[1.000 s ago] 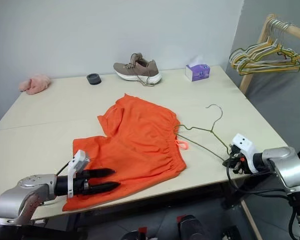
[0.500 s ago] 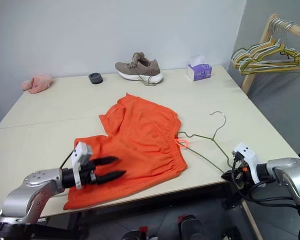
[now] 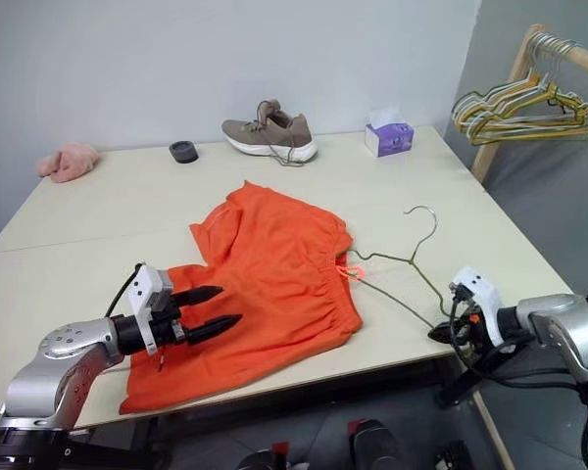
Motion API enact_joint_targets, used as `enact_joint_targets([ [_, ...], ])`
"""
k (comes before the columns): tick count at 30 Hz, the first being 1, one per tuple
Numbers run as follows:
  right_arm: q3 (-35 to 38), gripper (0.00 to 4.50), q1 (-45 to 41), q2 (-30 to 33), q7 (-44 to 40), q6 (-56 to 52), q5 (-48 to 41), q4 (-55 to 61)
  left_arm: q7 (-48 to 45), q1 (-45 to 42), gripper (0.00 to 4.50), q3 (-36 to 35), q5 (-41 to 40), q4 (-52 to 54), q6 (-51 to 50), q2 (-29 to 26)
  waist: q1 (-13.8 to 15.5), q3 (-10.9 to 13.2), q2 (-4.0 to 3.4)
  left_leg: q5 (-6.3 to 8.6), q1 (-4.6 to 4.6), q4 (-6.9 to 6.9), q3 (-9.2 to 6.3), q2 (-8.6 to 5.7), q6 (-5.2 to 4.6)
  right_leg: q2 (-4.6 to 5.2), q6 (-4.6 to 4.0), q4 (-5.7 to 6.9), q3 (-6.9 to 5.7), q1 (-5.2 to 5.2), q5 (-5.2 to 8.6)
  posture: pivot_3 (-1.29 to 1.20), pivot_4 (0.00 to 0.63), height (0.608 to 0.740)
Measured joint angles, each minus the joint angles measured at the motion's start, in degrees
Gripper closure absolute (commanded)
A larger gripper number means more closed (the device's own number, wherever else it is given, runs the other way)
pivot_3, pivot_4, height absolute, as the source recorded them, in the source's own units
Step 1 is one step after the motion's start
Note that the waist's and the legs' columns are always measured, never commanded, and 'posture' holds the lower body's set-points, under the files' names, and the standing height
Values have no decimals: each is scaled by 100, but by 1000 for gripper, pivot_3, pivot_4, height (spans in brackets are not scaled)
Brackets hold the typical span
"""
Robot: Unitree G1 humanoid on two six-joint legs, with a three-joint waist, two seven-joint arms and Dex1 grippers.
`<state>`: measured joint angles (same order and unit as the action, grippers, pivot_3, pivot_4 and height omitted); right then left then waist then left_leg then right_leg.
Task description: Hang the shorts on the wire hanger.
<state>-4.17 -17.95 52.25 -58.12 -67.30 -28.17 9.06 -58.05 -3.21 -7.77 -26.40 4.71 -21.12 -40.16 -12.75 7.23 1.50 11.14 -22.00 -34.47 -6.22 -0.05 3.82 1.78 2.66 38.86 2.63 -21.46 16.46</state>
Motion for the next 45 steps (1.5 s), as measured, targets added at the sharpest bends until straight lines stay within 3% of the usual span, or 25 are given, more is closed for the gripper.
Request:
enact_joint_targets([
  [9, 115, 4500, -647, -758, 464, -1599, -560, -366, -57, -42, 323, 130, 114, 126, 130, -21, 57, 15, -16, 0, -23, 4, -3, 0, 0, -4, 15, 0, -2, -19, -8, -193, 77, 740],
  [15, 391, 4500, -1358, -1632, 1082, -2394, -672, -987, -65, -162, 323, 234, 173, 132, 203, -15, 65, 16, -20, -1, -34, 1, -4, 2, -1, -9, 23, 5, 0, -29, -14, -188, 72, 740],
  [31, 1872, 4500, -2221, -3686, 2967, -2264, -341, -2250, -99, -400, 323, 328, 220, 22, 294, 124, 138, 10, -29, -1, -80, -2, -5, 4, -2, -14, 40, 12, 1, -74, -27, -184, 51, 740],
  [35, 1429, 4500, -2149, -3445, 2682, -1686, -393, -1731, 6, -493, 323, 329, 220, -40, 287, 177, 141, 10, -35, -1, -84, -3, -4, 4, -2, -13, 40, 11, 2, -77, -27, -186, 48, 740],
  [42, -494, 4500, -1860, -2340, 1664, 578, 293, -416, 133, -625, 323, 297, 201, -154, 222, 228, 121, 4, -37, -1, -82, -3, -6, 7, -2, -15, 40, 10, -1, -77, -27, -187, 47, 740],
  [45, -1006, 4500, -1738, -2185, 1522, 607, 458, -333, 129, -613, 323, 294, 204, -186, 226, 227, 110, 4, -36, -2, -82, -7, -5, 8, -2, -15, 40, 12, 0, -77, -27, -188, 47, 740],
])
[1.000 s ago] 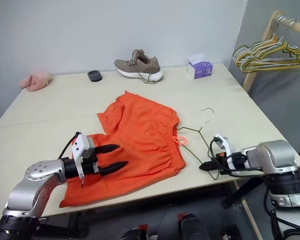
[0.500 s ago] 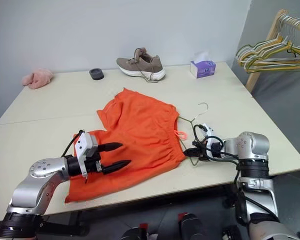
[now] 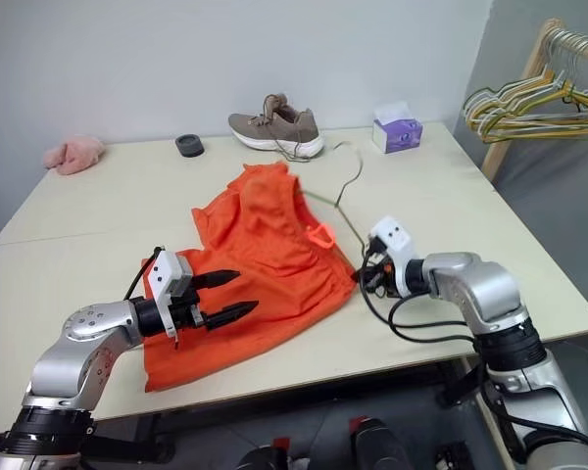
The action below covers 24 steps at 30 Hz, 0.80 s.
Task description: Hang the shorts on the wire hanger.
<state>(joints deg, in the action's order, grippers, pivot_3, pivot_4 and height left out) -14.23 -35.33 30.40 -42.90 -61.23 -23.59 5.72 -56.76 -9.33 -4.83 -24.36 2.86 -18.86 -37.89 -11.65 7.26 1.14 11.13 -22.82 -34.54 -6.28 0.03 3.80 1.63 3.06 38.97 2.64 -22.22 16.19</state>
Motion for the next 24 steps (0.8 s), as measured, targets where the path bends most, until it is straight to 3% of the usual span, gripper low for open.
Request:
enact_joint_targets([
  [8, 566, 4500, -920, -1009, 387, -1082, -306, -1500, -1, -4, 323, 2, 2, -13, 22, 3, -96, 0, -1, -2, 1, -25, -4, 4, -1, -10, 0, 6, 2, 5, -25, -185, 43, 740],
  [19, -321, 4500, -1114, -652, -27, 900, 639, -1459, 263, -411, 155, -330, -197, -204, -300, -45, -85, -1, -3, -2, -8, -27, -5, 23, -2, -27, -3, 3, -2, -1, -25, -180, 41, 740],
  [24, -758, 4500, -923, -394, -225, 1605, 1121, -1253, 58, -1124, 155, -682, -430, -386, -485, -518, -107, -1, -3, -2, -6, -28, -3, 34, -1, -37, -7, 2, -2, -1, -28, -174, 42, 740],
])
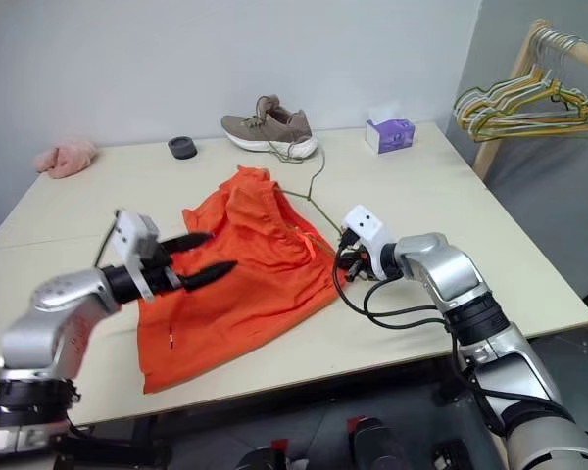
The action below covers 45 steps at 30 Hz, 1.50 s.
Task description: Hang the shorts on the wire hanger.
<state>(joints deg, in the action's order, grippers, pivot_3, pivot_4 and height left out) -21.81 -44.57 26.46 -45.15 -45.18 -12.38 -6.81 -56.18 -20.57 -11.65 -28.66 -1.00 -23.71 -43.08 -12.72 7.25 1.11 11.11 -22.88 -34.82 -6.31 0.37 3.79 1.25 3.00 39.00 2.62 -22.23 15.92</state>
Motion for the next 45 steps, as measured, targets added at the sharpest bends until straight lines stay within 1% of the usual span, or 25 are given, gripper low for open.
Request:
enact_joint_targets([
  [4, -275, 4500, 170, 242, -116, 682, 483, 111, -746, -738, 155, 36, 179, -558, 191, -929, -20, 0, 0, 0, 1, 4, 2, 8, 0, -10, -3, 0, 0, -5, 0, -166, 42, 740],
  [6, -364, 4500, 205, 264, -124, 960, 689, 126, -1152, -1110, 155, 271, 548, -927, 678, -1247, -11, 0, -2, 0, 2, 5, 4, 8, 0, -10, -3, 0, 0, -4, 1, -166, 42, 740],
  [7, -392, 4500, 217, 260, -134, 1042, 740, 146, -1257, -1244, 155, 385, 705, -1079, 880, -1283, -3, -1, -3, 0, 3, 5, 4, 8, 0, -10, -3, 0, 0, -3, 1, -169, 42, 740],
  [10, -459, 4500, 255, 225, -207, 1343, 945, 243, -1479, -1706, 155, 825, 1166, -1696, 1469, -1120, 17, -1, -2, 0, 1, 2, 1, 9, 1, -10, -5, 2, -2, -2, -2, -177, 43, 740],
  [16, -489, 4500, 290, 224, -255, 1580, 1231, 475, -1890, -1872, 155, 1380, 1574, -2093, 2122, -787, 11, -1, -2, 0, -2, 2, 2, 11, 1, -10, -5, 0, 0, -4, -1, -192, 45, 740],
  [20, -497, 4500, 345, 238, -338, 1624, 1376, 649, -1945, -1981, 155, 1521, 1760, -2300, 2356, -603, -8, -1, -2, -1, 0, 0, 3, 11, 1, -10, -5, 3, 0, -4, -2, -201, 48, 740],
  [25, -553, 4500, 366, 252, -405, 1946, 1623, 876, -1925, -2062, 155, 1636, 1989, -2596, 2654, -346, -21, -1, -2, -1, 1, -1, 3, 11, 1, -10, -5, 5, 0, -3, -2, -207, 51, 740],
  [29, -556, 4500, 423, 252, -454, 2107, 1787, 932, -1963, -2061, 155, 1638, 2008, -2647, 2663, -333, -27, -1, -2, -1, 0, -1, 2, 11, 1, -10, -5, 5, 1, -3, -2, -206, 52, 740],
  [32, -556, 4500, 491, 248, -472, 2213, 1841, 935, -2078, -2044, 689, 1638, 2011, -2644, 2642, -342, -29, -1, -2, -1, 1, -1, 3, 11, 1, -10, -5, 6, 1, -3, -2, -205, 51, 740],
  [42, -556, 4500, 505, 240, -610, 2635, 2029, 929, -2226, -1759, 3823, 1609, 1957, -2345, 2241, -372, -37, -1, -2, -1, 2, -4, 0, 12, 1, -10, -5, 10, 0, -2, -2, -205, 46, 740],
  [44, -555, 4500, 507, 257, -626, 2844, 2046, 909, -2333, -1687, 4347, 1593, 1913, -2247, 2103, -428, -52, -1, -2, -1, 2, -4, 1, 12, 1, -10, -5, 10, 0, -2, -2, -205, 46, 740],
  [45, -553, 4500, 506, 269, -658, 2960, 2066, 887, -2384, -1648, 4428, 1593, 1866, -2189, 2026, -442, -54, -1, -2, -1, 3, -4, 0, 12, 1, -10, -5, 10, 0, -2, -2, -206, 44, 740],
])
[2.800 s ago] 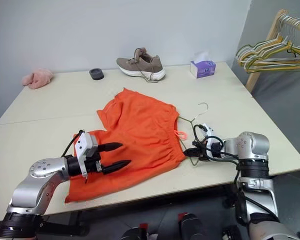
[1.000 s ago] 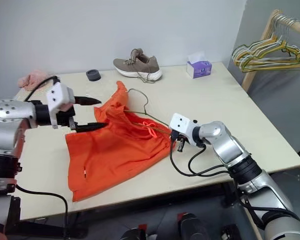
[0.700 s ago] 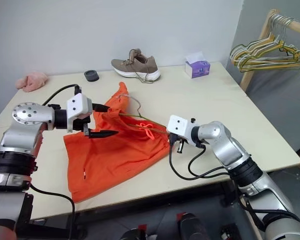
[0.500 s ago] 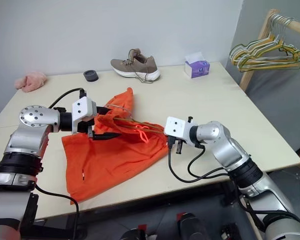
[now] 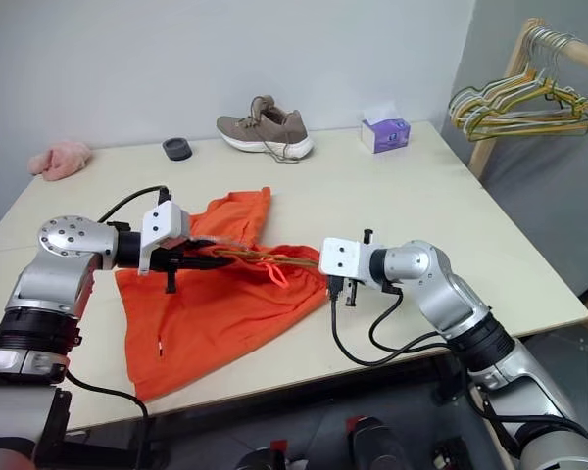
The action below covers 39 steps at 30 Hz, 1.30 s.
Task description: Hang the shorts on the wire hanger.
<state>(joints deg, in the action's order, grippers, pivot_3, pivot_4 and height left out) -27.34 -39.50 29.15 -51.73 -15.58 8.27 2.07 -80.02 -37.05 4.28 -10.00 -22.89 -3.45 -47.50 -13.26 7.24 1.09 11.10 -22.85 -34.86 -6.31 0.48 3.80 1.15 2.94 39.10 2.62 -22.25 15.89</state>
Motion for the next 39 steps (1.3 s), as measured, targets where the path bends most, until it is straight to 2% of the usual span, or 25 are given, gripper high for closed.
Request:
enact_joint_targets([
  [4, 33, 3434, 9, 118, -198, 312, -39, -31, -66, 60, 4429, 0, -51, 40, -177, -8, -30, 0, 0, 0, 0, -2, -1, 0, 0, 0, 0, 2, -1, 1, -1, -200, 43, 740],
  [8, 302, 2008, 231, 434, -244, 284, -76, -6, -38, 65, 4435, -73, -201, 62, -407, -8, -11, -2, 3, 0, 0, -4, -3, -1, 0, 1, 0, 0, -2, 5, -1, -197, 41, 740],
  [9, 420, 1758, 343, 488, -232, 148, -106, 19, -21, 71, 4435, -130, -244, 69, -484, -10, -8, -2, 3, 0, -1, -4, -2, -1, 0, 1, 0, -1, -1, 4, -1, -197, 41, 740],
  [11, 720, 974, 638, 487, -146, -335, -245, 144, 81, 133, 4436, -264, -331, 93, -685, -55, 2, -2, 4, 0, 0, -3, -4, 1, 0, 0, -1, 2, -2, 4, -1, -199, 41, 740],
  [14, 1217, 3, 1035, -124, 325, -1540, -569, 482, 197, 306, 4466, -484, -451, 190, -960, -153, -94, -3, 4, 0, 7, -2, -3, 8, 0, -6, -4, 13, 1, 2, -3, -208, 39, 740],
  [18, 1477, 0, 1131, -1483, 1050, -2893, -1112, 823, 236, 392, 4466, -488, -546, 442, -1135, -154, -144, -4, 5, -6, 25, -5, -5, 9, 0, -9, -8, 52, 4, 2, -3, -210, 39, 740],
  [21, 1496, 0, 1114, -2119, 1535, -3430, -1257, 716, 287, 414, 4467, -495, -570, 497, -1230, -155, -119, -5, 7, -15, 28, -8, -6, 7, -3, -9, -16, 60, 3, 2, -9, -207, 39, 740],
  [24, 1507, 0, 1066, -2315, 1910, -3647, -1296, 377, 301, 416, 4467, -498, -571, 507, -1255, -177, -83, -12, 18, -18, 27, -9, -7, 5, -3, -8, -16, 58, 2, 3, -13, -202, 40, 740],
  [34, 1469, 0, 1068, -2583, 2396, -3608, -1375, -327, 386, 507, 4471, -577, -577, 606, -1271, -187, -132, -14, 20, -18, 21, -2, -4, 9, -3, -10, -19, 49, 4, -4, -11, -194, 41, 740],
  [37, 1461, 612, 1068, -2649, 2479, -3572, -1394, -375, 443, 590, 4471, -614, -600, 678, -1310, -187, -112, -14, 21, -18, 20, -3, -4, 8, -3, -10, -19, 49, 3, -3, -11, -192, 41, 740],
  [39, 1431, 1216, 1070, -2712, 2533, -3488, -1399, -405, 471, 616, 4471, -639, -640, 686, -1366, -187, -111, -15, 22, -18, 20, -3, -5, 8, -3, -10, -19, 49, 2, -2, -11, -190, 42, 740],
])
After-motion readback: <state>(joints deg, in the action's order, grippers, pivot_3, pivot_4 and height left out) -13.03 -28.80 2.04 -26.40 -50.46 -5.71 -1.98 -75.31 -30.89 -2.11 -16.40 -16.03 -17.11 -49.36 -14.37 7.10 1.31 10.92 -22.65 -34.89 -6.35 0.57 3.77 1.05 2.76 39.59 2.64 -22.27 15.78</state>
